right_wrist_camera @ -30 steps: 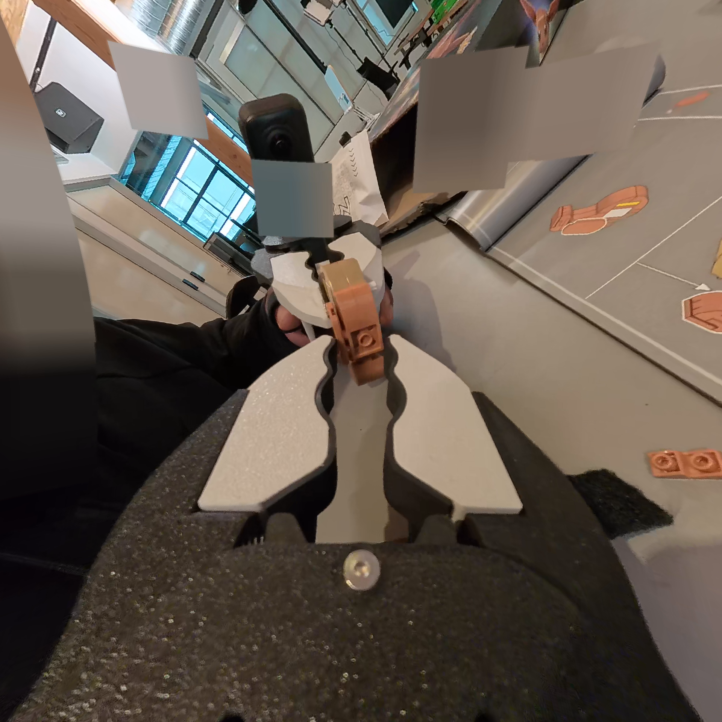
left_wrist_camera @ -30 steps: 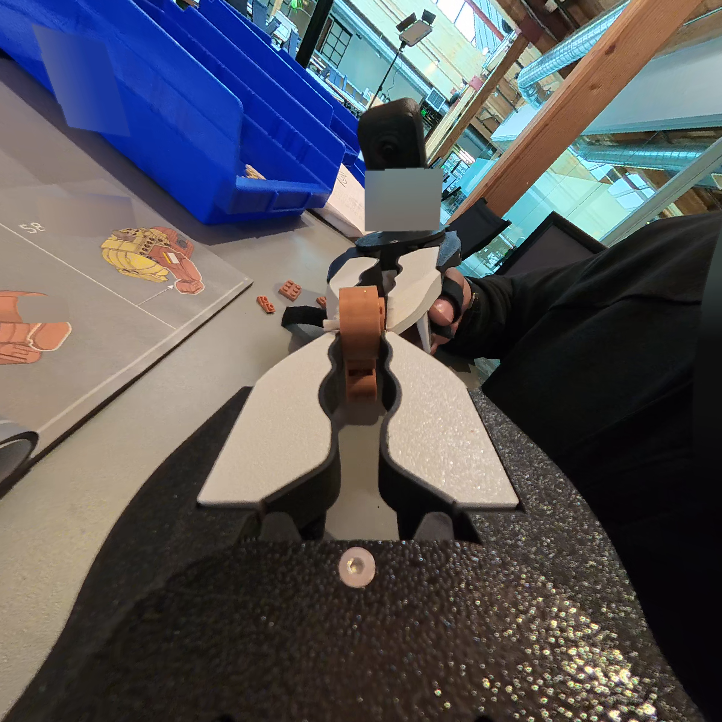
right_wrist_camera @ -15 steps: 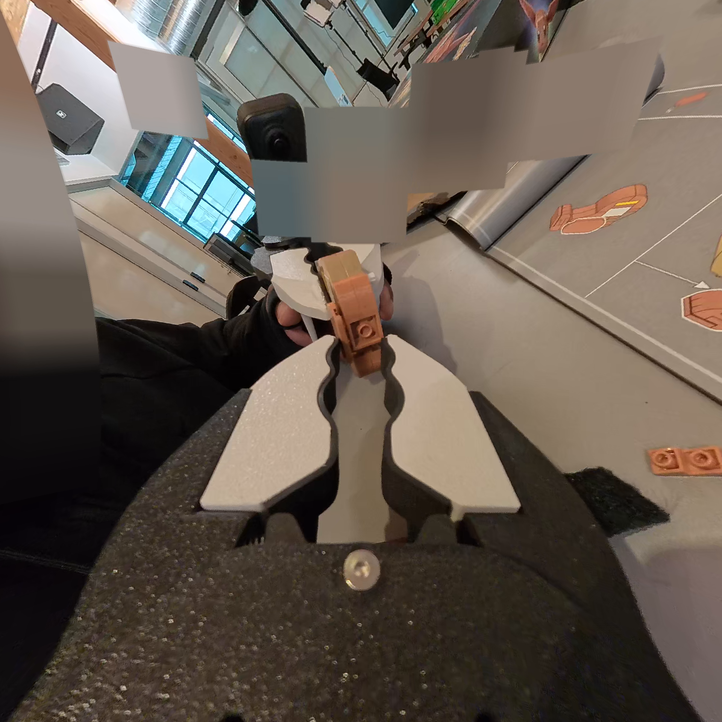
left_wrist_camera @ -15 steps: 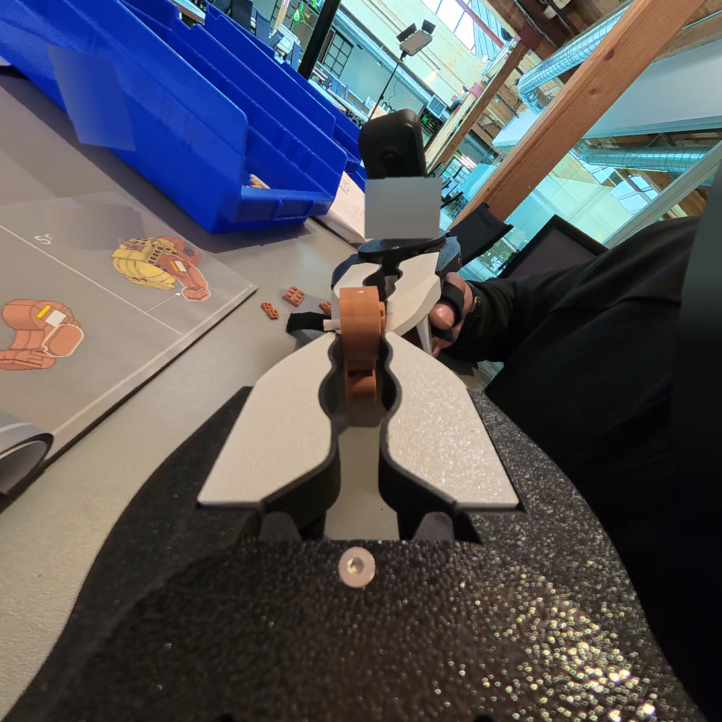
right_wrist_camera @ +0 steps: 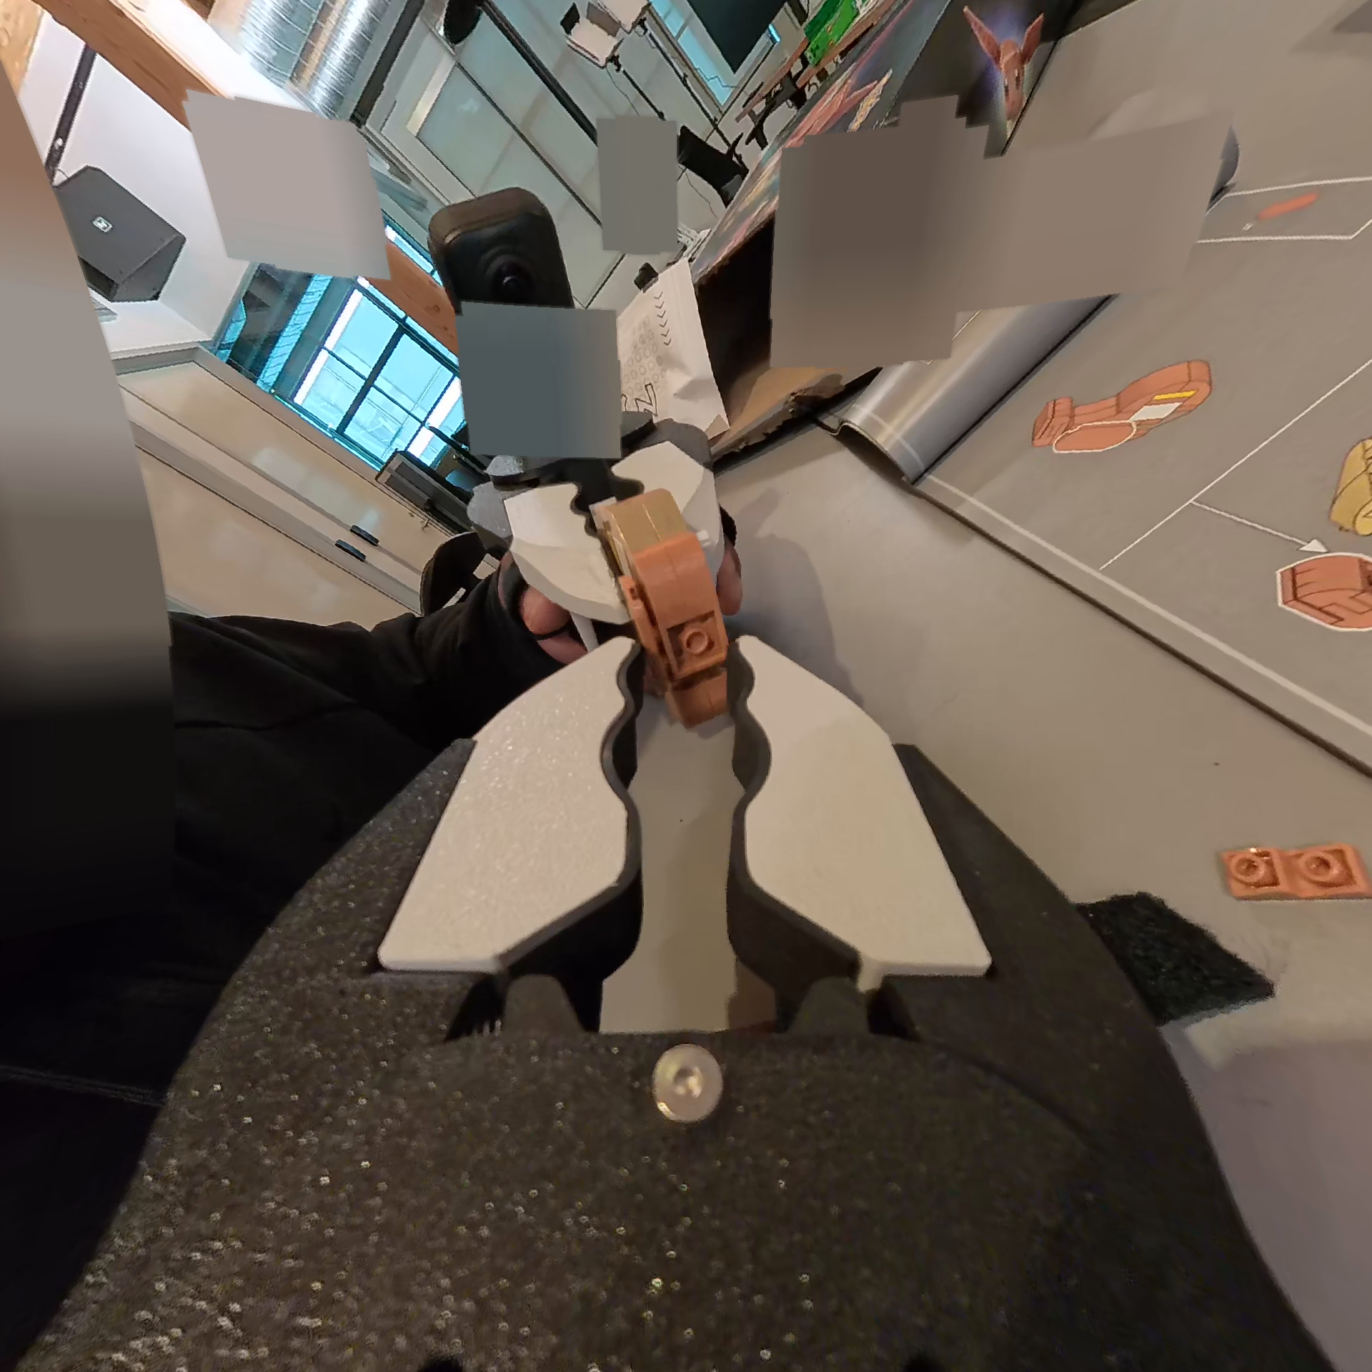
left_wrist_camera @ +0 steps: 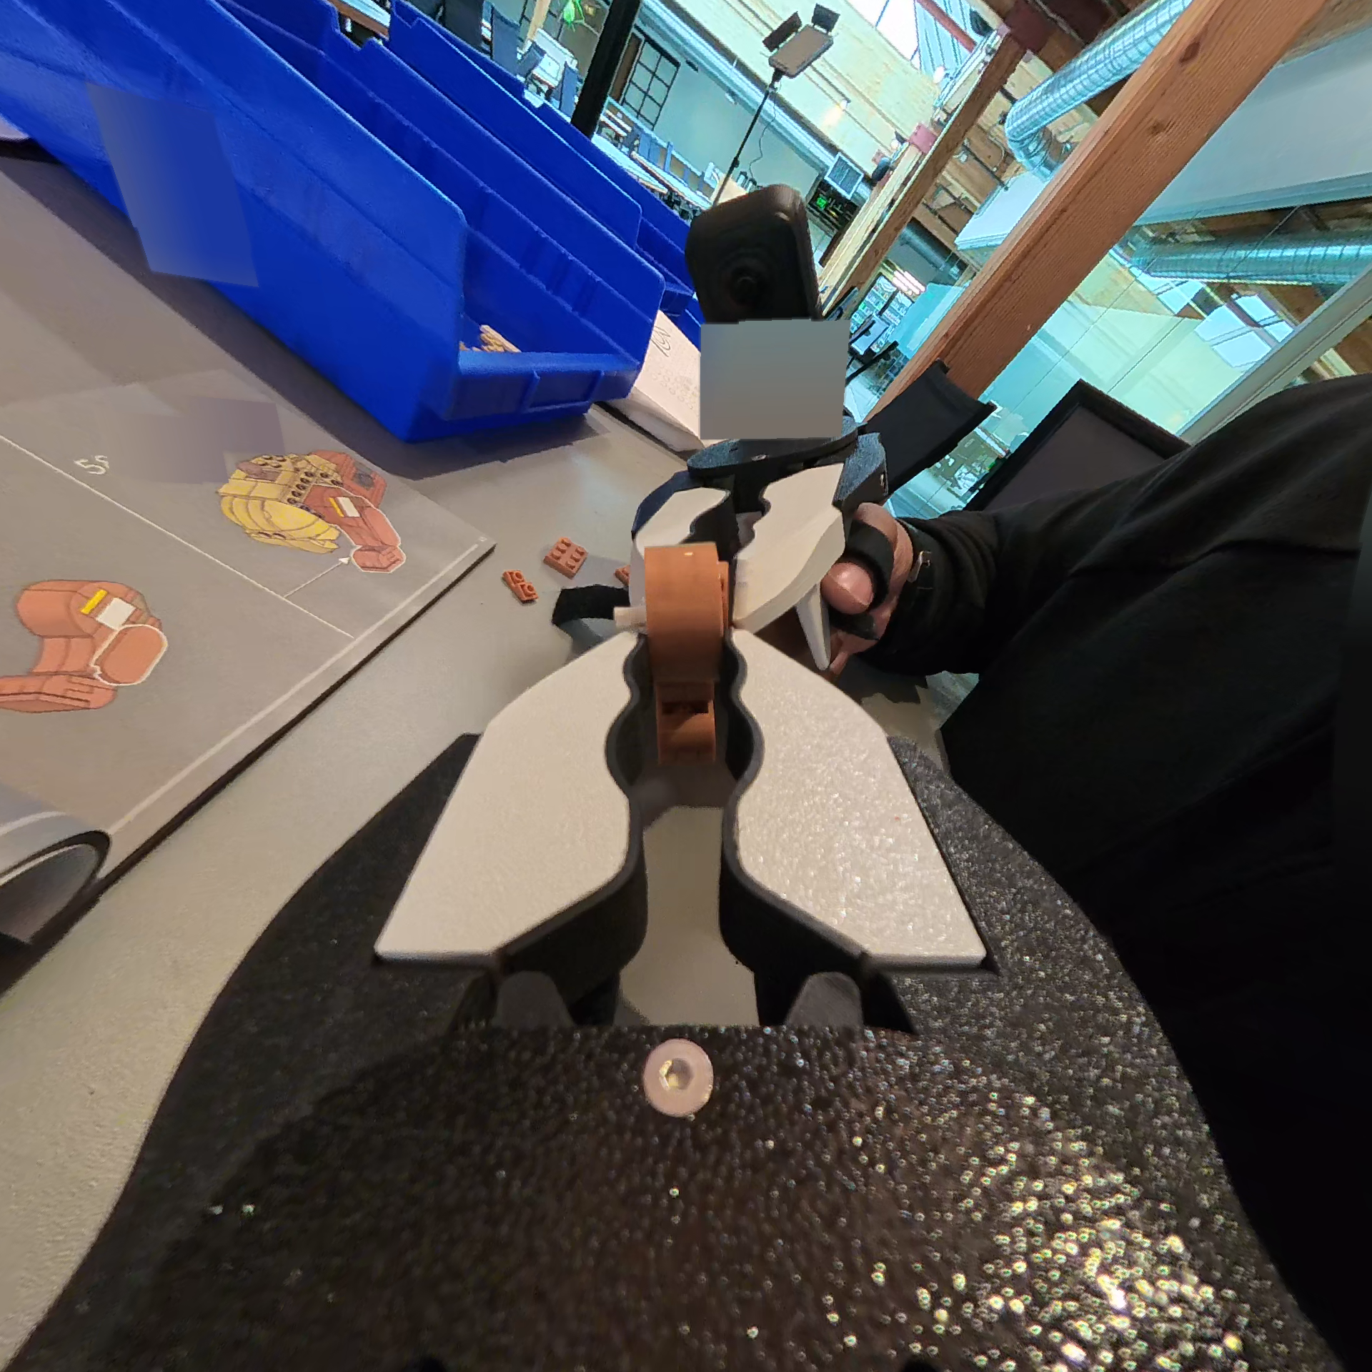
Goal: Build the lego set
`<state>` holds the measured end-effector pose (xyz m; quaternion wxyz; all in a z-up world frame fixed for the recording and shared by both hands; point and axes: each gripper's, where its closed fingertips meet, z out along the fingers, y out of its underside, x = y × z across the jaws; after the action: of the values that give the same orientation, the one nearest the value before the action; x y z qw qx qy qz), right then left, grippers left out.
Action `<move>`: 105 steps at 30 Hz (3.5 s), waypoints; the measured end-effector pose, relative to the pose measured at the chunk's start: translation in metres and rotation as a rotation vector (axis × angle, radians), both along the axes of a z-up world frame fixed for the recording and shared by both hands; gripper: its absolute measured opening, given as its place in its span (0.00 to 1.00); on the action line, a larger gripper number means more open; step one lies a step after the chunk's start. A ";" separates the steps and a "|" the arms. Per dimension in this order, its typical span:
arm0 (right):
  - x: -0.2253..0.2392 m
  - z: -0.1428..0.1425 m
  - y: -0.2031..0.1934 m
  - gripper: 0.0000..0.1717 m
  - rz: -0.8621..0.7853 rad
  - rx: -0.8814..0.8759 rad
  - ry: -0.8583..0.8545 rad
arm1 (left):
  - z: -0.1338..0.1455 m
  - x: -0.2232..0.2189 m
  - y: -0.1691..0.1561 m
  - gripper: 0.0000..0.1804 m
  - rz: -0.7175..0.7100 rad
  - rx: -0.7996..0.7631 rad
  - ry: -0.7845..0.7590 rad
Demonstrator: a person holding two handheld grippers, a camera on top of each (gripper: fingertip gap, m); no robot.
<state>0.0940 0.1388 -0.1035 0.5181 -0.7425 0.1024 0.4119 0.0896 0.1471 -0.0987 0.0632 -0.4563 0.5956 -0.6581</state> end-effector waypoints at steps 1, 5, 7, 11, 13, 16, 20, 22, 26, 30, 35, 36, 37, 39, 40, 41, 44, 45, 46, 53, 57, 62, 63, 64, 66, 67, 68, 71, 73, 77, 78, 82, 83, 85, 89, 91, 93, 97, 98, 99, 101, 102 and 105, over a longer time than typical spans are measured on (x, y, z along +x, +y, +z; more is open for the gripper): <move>0.000 0.000 0.000 0.12 -0.002 0.001 0.002 | 0.000 0.000 0.000 0.09 0.000 0.003 0.001; 0.001 0.000 0.000 0.12 -0.003 -0.002 0.000 | 0.000 0.000 0.001 0.09 0.002 -0.003 0.000; 0.001 0.000 0.000 0.12 -0.006 -0.002 -0.004 | 0.001 0.000 0.001 0.09 0.004 -0.011 0.000; 0.001 0.000 0.001 0.12 -0.014 0.000 -0.007 | 0.001 0.000 0.001 0.09 0.006 -0.007 -0.001; 0.001 0.000 0.001 0.12 -0.019 0.004 -0.014 | 0.001 0.000 0.001 0.09 0.005 -0.006 -0.001; 0.000 0.002 0.000 0.12 -0.018 0.019 -0.024 | 0.001 -0.001 0.000 0.09 -0.007 -0.011 -0.005; -0.004 0.005 -0.003 0.09 0.000 0.047 -0.039 | 0.003 -0.003 -0.002 0.09 -0.027 -0.011 -0.014; -0.004 0.006 -0.003 0.08 0.000 0.052 -0.043 | 0.003 -0.003 -0.003 0.09 -0.030 -0.006 -0.022; -0.004 0.003 -0.005 0.04 0.011 0.035 -0.061 | 0.000 -0.003 -0.003 0.09 -0.026 0.008 -0.009; -0.006 0.000 -0.005 0.04 0.033 0.014 -0.056 | -0.002 -0.004 -0.003 0.09 -0.042 0.016 0.002; -0.005 0.001 -0.003 0.05 0.013 0.017 -0.079 | -0.001 -0.003 -0.001 0.09 -0.041 -0.009 0.010; -0.005 0.002 -0.002 0.06 0.007 0.021 -0.083 | -0.001 -0.003 -0.001 0.09 -0.041 -0.020 0.010; -0.004 0.003 -0.001 0.06 0.000 0.024 -0.083 | 0.000 -0.003 0.000 0.09 -0.044 -0.036 0.010; -0.003 0.006 -0.001 0.10 -0.008 0.036 -0.086 | 0.004 -0.004 0.000 0.09 -0.058 -0.083 0.011; -0.003 0.008 -0.001 0.12 -0.009 0.044 -0.084 | 0.005 -0.003 0.001 0.09 -0.057 -0.101 0.011; -0.004 0.010 -0.001 0.13 -0.007 0.054 -0.081 | 0.006 -0.003 0.002 0.09 -0.057 -0.116 0.010; -0.006 0.017 -0.002 0.17 0.001 0.095 -0.081 | 0.014 -0.004 0.005 0.09 -0.066 -0.192 -0.003; -0.006 0.020 -0.003 0.18 0.003 0.111 -0.079 | 0.017 -0.004 0.008 0.09 -0.069 -0.227 -0.010; -0.006 0.023 -0.004 0.19 0.003 0.131 -0.074 | 0.021 -0.004 0.010 0.09 -0.074 -0.268 -0.020; -0.002 0.030 -0.006 0.18 -0.022 0.201 -0.016 | 0.038 -0.006 0.023 0.09 -0.092 -0.451 -0.064; -0.002 0.026 -0.006 0.17 -0.025 0.191 -0.025 | 0.035 -0.005 0.020 0.09 -0.092 -0.421 -0.061; -0.002 0.025 -0.006 0.17 -0.033 0.199 -0.065 | 0.031 -0.004 0.015 0.09 -0.076 -0.362 -0.058; -0.002 0.025 -0.005 0.17 -0.034 0.199 -0.071 | 0.031 -0.004 0.015 0.09 -0.073 -0.351 -0.058; -0.001 0.025 -0.005 0.17 -0.035 0.200 -0.074 | 0.030 -0.004 0.014 0.09 -0.069 -0.339 -0.056; -0.001 0.025 -0.005 0.16 -0.037 0.206 -0.076 | 0.027 -0.003 0.014 0.09 -0.058 -0.306 -0.050; -0.001 0.025 -0.005 0.16 -0.038 0.208 -0.076 | 0.026 -0.003 0.014 0.09 -0.053 -0.293 -0.049; 0.000 0.026 -0.006 0.16 -0.039 0.209 -0.075 | 0.025 -0.002 0.015 0.09 -0.048 -0.284 -0.048; 0.001 0.026 -0.006 0.16 -0.040 0.209 -0.066 | 0.024 -0.001 0.017 0.09 -0.036 -0.283 -0.041; 0.001 0.026 -0.006 0.16 -0.040 0.208 -0.059 | 0.024 0.000 0.017 0.09 -0.032 -0.284 -0.037; 0.003 0.025 -0.005 0.16 -0.043 0.205 -0.041 | 0.022 0.000 0.017 0.09 -0.029 -0.272 -0.032; 0.004 0.025 -0.005 0.16 -0.044 0.203 -0.036 | 0.022 0.000 0.017 0.09 -0.026 -0.268 -0.030; 0.006 0.025 -0.005 0.15 -0.047 0.198 -0.020 | 0.020 0.002 0.018 0.09 -0.013 -0.265 -0.016; 0.006 0.025 -0.005 0.15 -0.047 0.197 -0.016 | 0.020 0.002 0.019 0.09 -0.012 -0.266 -0.015; 0.007 0.024 -0.005 0.14 -0.048 0.194 -0.005 | 0.019 0.002 0.019 0.09 -0.011 -0.263 -0.012; 0.009 0.024 -0.005 0.14 -0.051 0.190 0.017 | 0.017 0.003 0.018 0.09 -0.005 -0.251 -0.003; 0.010 0.024 -0.005 0.14 -0.053 0.189 0.017 | 0.017 0.003 0.018 0.09 -0.005 -0.247 -0.001; 0.008 0.024 -0.005 0.14 -0.050 0.188 0.007 | 0.016 0.003 0.018 0.09 -0.005 -0.245 0.001; 0.007 0.023 -0.005 0.14 -0.048 0.187 -0.008 | 0.016 0.003 0.017 0.09 -0.004 -0.244 0.002; 0.007 0.023 -0.005 0.14 -0.048 0.187 -0.009 | 0.016 0.003 0.018 0.09 -0.004 -0.245 0.002; 0.007 0.023 -0.005 0.14 -0.049 0.187 -0.008 | 0.016 0.003 0.018 0.09 -0.004 -0.245 0.001; 0.007 0.023 -0.004 0.13 -0.049 0.186 -0.006 | 0.017 0.003 0.018 0.09 -0.005 -0.249 -0.001; 0.007 0.022 -0.004 0.13 -0.050 0.185 -0.006 | 0.017 0.003 0.018 0.09 -0.007 -0.255 -0.005; 0.007 0.023 -0.004 0.13 -0.052 0.185 -0.005 | 0.027 0.000 0.021 0.09 -0.021 -0.290 -0.065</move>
<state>0.1014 0.1349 -0.0810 0.5953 -0.6896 0.0816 0.4042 0.0897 0.1682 -0.0718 0.0087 -0.4329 0.4965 -0.7523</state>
